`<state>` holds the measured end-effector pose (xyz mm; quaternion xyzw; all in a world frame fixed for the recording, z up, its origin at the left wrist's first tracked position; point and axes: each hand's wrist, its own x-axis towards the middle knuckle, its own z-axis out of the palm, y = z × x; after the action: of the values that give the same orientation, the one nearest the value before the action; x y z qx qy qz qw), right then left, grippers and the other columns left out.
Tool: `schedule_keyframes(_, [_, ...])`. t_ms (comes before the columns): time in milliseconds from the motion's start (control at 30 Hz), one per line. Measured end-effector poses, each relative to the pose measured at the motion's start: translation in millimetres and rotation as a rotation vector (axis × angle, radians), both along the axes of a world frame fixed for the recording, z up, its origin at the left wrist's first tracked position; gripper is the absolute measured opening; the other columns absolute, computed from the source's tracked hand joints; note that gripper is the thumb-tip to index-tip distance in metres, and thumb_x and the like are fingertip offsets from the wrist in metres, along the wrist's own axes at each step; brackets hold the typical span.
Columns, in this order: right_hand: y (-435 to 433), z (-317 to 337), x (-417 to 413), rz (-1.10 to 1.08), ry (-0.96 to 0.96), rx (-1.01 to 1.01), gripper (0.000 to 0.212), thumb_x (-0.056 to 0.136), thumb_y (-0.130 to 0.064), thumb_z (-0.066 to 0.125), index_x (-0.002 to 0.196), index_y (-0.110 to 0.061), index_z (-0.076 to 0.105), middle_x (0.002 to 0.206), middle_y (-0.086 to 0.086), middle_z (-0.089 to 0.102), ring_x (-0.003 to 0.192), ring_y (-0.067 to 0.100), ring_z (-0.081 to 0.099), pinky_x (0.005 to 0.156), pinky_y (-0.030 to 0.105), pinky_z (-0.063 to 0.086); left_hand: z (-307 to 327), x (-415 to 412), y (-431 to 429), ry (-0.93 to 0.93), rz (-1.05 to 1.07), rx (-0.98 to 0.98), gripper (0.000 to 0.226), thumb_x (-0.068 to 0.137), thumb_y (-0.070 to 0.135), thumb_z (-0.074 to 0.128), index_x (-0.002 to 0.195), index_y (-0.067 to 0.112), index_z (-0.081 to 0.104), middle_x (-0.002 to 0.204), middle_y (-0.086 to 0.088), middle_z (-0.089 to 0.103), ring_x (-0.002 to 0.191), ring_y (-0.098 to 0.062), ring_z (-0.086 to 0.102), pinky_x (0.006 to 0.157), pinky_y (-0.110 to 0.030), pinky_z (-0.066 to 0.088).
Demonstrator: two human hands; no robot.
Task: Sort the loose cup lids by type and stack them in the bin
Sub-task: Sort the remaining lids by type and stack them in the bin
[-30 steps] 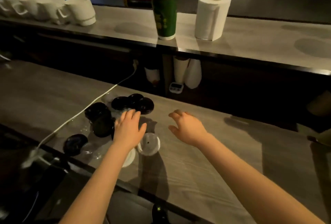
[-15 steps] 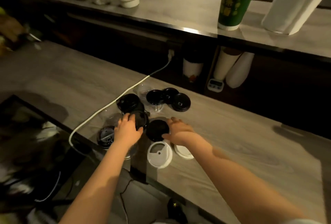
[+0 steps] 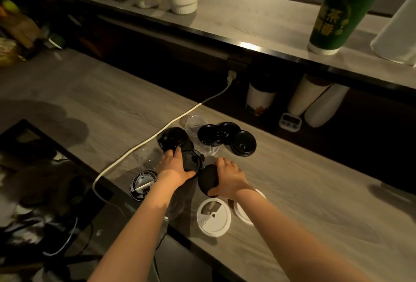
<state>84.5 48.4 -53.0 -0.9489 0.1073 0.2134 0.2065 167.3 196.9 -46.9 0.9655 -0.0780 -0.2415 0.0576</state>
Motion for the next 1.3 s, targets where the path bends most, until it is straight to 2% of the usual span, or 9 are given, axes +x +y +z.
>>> schedule_keyframes(200, [-25.9,5.3,3.7,-0.251,-0.119,0.311,0.056,0.083,-0.016,0.070,0.131,-0.012,0.043,0.128,0.008,0.049,0.119,0.025,0.050,0.095,0.031,0.043,4.0,2.1,-1.7,-0.085,0.188,-0.363,0.054,0.086,0.025,0.065,0.131,0.004,0.043,0.136,-0.018,0.042,0.125,-0.033,0.044,0.100,-0.038,0.039])
schedule_keyframes(367, [-45.3,30.1,9.3,-0.545,-0.289,1.067,0.024,0.083,0.001,0.065,0.098,-0.017,0.058,0.102,0.005,0.063,0.104,0.027,0.060,0.090,0.036,0.052,27.2,-4.4,-16.2,-0.082,0.348,-0.725,0.048,0.094,0.015,0.053,0.138,0.001,0.038,0.138,-0.018,0.045,0.130,-0.031,0.042,0.099,-0.032,0.037])
schedule_keyframes(467, [-47.3,44.9,18.4,-0.571,-0.373,1.209,0.026,0.083,-0.001,0.066,0.099,-0.021,0.062,0.103,0.003,0.065,0.100,0.021,0.062,0.087,0.032,0.052,38.2,-10.0,-32.1,0.109,0.443,-1.051,0.043,0.094,0.014,0.051,0.135,0.007,0.040,0.131,-0.012,0.052,0.123,-0.028,0.049,0.097,-0.037,0.042])
schedule_keyframes(567, [-45.5,49.4,26.5,-0.611,-0.451,1.094,0.024,0.084,-0.008,0.068,0.104,-0.019,0.060,0.109,0.006,0.063,0.098,0.020,0.062,0.085,0.031,0.053,46.8,-15.3,-44.8,0.392,0.665,-1.393,0.036,0.099,0.019,0.041,0.134,0.014,0.038,0.128,-0.010,0.053,0.111,-0.025,0.056,0.086,-0.044,0.051])
schedule_keyframes(667, [-44.5,46.0,27.7,-0.582,-0.456,0.929,0.029,0.082,-0.017,0.071,0.109,-0.021,0.061,0.117,0.011,0.060,0.106,0.025,0.060,0.093,0.041,0.052,50.1,-18.5,-50.6,0.431,0.553,-1.412,0.035,0.099,0.021,0.041,0.133,0.013,0.042,0.128,-0.011,0.056,0.113,-0.022,0.057,0.083,-0.039,0.052])
schedule_keyframes(867, [-56.4,47.1,25.2,-0.470,-0.429,0.863,0.030,0.091,-0.018,0.061,0.120,-0.010,0.063,0.108,-0.001,0.064,0.104,0.013,0.060,0.095,0.030,0.050,47.5,-17.1,-47.6,0.341,0.387,-1.253,0.026,0.093,0.012,0.049,0.111,0.031,0.055,0.114,0.001,0.062,0.105,-0.013,0.059,0.086,-0.031,0.049])
schedule_keyframes(967, [-71.7,41.2,32.7,-0.489,-0.395,0.866,0.028,0.096,-0.017,0.053,0.121,-0.008,0.062,0.106,0.004,0.064,0.104,0.017,0.059,0.090,0.027,0.048,45.7,-6.2,-50.3,0.261,0.516,-1.200,0.047,0.091,0.012,0.052,0.137,0.017,0.042,0.131,-0.002,0.049,0.117,-0.020,0.051,0.096,-0.036,0.045])
schedule_keyframes(1133, [-116.5,12.2,54.4,-0.572,-0.265,0.236,0.056,0.093,-0.033,0.057,0.142,-0.014,0.038,0.139,0.013,0.042,0.126,0.031,0.044,0.103,0.040,0.042,46.7,20.0,-52.1,0.071,0.622,-1.206,0.019,0.090,0.008,0.051,0.098,0.023,0.057,0.105,-0.007,0.063,0.098,-0.024,0.059,0.093,-0.043,0.048])
schedule_keyframes(1300, [-117.6,-6.7,60.7,-0.256,0.018,0.020,0.091,0.073,-0.056,0.069,0.147,-0.031,0.022,0.144,0.003,0.031,0.135,0.030,0.025,0.106,0.047,0.035,48.7,33.9,-52.8,-0.004,0.611,-1.192,0.017,0.089,0.005,0.052,0.104,0.014,0.053,0.094,0.000,0.062,0.092,-0.020,0.059,0.082,-0.035,0.045])
